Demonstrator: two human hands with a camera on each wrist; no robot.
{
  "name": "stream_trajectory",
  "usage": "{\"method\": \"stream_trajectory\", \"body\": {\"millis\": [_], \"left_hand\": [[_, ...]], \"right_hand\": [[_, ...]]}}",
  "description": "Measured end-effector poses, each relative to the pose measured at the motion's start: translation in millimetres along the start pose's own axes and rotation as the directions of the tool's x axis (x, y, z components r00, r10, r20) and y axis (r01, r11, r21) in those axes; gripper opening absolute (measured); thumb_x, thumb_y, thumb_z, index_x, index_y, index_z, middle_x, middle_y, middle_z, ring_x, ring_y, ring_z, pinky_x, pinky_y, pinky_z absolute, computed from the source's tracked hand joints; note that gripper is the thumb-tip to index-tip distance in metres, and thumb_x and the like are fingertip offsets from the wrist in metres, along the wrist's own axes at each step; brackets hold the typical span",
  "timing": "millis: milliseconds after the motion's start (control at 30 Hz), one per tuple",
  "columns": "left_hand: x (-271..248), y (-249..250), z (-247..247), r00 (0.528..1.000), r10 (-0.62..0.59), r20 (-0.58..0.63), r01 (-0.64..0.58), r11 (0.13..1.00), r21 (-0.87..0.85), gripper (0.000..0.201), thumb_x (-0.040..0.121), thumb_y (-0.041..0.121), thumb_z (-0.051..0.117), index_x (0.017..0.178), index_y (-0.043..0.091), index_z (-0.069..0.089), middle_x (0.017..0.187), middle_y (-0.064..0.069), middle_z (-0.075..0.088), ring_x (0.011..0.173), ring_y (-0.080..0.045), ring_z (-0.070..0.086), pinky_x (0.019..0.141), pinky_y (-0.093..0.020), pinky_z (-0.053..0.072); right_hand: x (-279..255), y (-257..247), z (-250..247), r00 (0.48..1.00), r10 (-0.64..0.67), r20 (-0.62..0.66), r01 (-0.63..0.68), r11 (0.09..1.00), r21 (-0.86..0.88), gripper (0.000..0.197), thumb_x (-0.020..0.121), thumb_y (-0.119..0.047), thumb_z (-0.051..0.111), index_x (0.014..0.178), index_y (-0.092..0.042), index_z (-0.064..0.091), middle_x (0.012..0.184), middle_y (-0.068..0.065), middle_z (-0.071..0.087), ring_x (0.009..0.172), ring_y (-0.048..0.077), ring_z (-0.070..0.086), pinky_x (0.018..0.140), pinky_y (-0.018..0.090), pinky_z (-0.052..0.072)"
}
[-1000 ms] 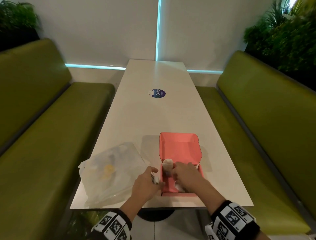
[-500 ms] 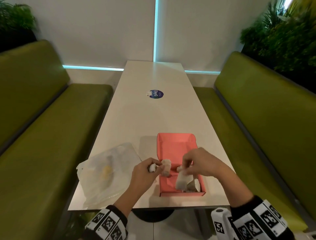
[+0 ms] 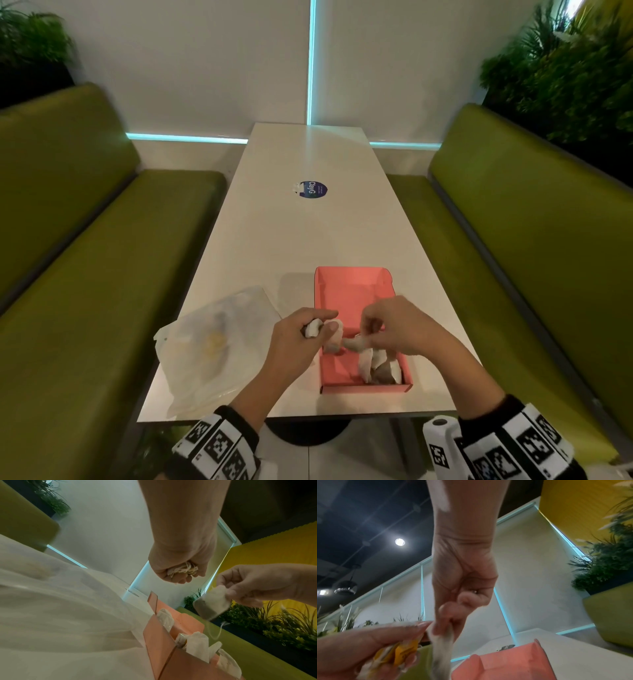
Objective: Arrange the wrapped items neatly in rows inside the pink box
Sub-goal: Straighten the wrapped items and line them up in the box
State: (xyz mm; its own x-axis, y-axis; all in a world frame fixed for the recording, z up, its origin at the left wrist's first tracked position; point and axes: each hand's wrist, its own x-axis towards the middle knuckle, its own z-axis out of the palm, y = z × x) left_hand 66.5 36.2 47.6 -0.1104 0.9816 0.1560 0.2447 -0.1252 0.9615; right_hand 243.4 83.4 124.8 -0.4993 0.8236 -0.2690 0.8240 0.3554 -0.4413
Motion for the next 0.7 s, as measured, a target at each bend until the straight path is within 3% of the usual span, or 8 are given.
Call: {"method": "stream_trajectory", "body": {"millis": [67,133,233,333,433,500,600,700], "left_hand": [[0,6,-1,0.995,-0.013,0.096,0.018,0.999,-0.045,0.022,0.084,0.019,0.068,0.103,0.029,0.068,0.108,0.02,0.065,0.101,0.009,0.059,0.082,-0.008,0.045],[0,11,-2,0.973,-0.058,0.224,0.079,0.993,-0.086,0.029,0.085,0.02,0.067,0.113,0.022,0.066,0.111,0.017,0.065,0.102,0.009,0.059,0.078,-0.008,0.046],[1,10,-3,0.944,-0.102,0.315,0.124,0.991,-0.052,0.024,0.08,0.028,0.071,0.103,0.022,0.071,0.099,0.006,0.072,0.092,-0.002,0.065,0.077,-0.015,0.051],[1,6,-2,0.952,-0.106,0.286,0.106,0.994,0.013,0.009,0.078,0.029,0.073,0.081,0.021,0.073,0.077,-0.003,0.069,0.071,-0.01,0.059,0.068,-0.022,0.047],[0,8,0,0.975,-0.114,0.19,0.122,0.992,-0.03,0.013,0.083,0.022,0.07,0.07,0.021,0.069,0.062,0.013,0.061,0.059,-0.004,0.053,0.059,-0.016,0.043],[0,11,0,0.983,-0.12,0.136,0.136,0.984,-0.116,0.014,0.083,0.017,0.07,0.07,0.019,0.069,0.059,0.012,0.06,0.055,-0.002,0.053,0.054,-0.014,0.042],[2,15,-1,0.987,-0.137,0.079,0.149,0.972,-0.183,0.013,0.084,0.01,0.067,0.071,0.013,0.068,0.055,0.013,0.059,0.05,-0.001,0.052,0.046,-0.01,0.038],[4,15,-2,0.989,-0.143,0.046,0.149,0.971,-0.186,0.011,0.085,0.012,0.067,0.074,0.008,0.068,0.055,0.011,0.058,0.051,-0.003,0.051,0.045,-0.01,0.037]], "right_hand": [[-4,-4,-1,0.992,-0.053,0.115,0.046,0.997,0.056,0.011,0.084,-0.013,0.066,0.077,-0.018,0.06,0.086,0.004,0.068,0.044,-0.001,0.057,0.052,0.014,0.044],[-4,-2,-1,0.996,-0.046,0.071,0.034,0.986,0.163,0.017,0.084,-0.009,0.065,0.074,-0.021,0.058,0.079,-0.001,0.066,0.039,0.005,0.056,0.048,0.017,0.045],[-3,-1,0,0.998,-0.045,0.041,0.033,0.965,0.262,0.011,0.085,-0.01,0.066,0.08,-0.018,0.06,0.073,-0.006,0.067,0.041,0.012,0.059,0.045,0.019,0.045],[-3,-2,-1,1.0,-0.03,-0.004,0.029,0.942,0.334,0.008,0.087,-0.01,0.062,0.091,-0.017,0.062,0.076,-0.004,0.069,0.045,0.019,0.06,0.049,0.023,0.048],[-1,-2,2,0.997,0.027,-0.077,0.011,0.895,0.447,0.011,0.09,-0.015,0.059,0.099,-0.021,0.06,0.09,-0.002,0.067,0.045,0.017,0.059,0.057,0.032,0.05],[-1,0,5,0.995,0.051,-0.082,-0.002,0.858,0.513,0.021,0.088,-0.025,0.063,0.107,-0.025,0.056,0.102,-0.009,0.063,0.054,0.017,0.063,0.062,0.035,0.052],[0,5,13,0.999,0.011,0.037,-0.03,0.827,0.562,0.042,0.082,-0.028,0.071,0.118,-0.028,0.049,0.113,-0.012,0.06,0.088,0.003,0.066,0.072,0.022,0.055],[1,9,29,0.982,-0.046,0.181,-0.061,0.836,0.545,0.037,0.083,-0.02,0.069,0.118,-0.02,0.057,0.105,-0.006,0.068,0.075,-0.002,0.065,0.063,0.012,0.05]]}}
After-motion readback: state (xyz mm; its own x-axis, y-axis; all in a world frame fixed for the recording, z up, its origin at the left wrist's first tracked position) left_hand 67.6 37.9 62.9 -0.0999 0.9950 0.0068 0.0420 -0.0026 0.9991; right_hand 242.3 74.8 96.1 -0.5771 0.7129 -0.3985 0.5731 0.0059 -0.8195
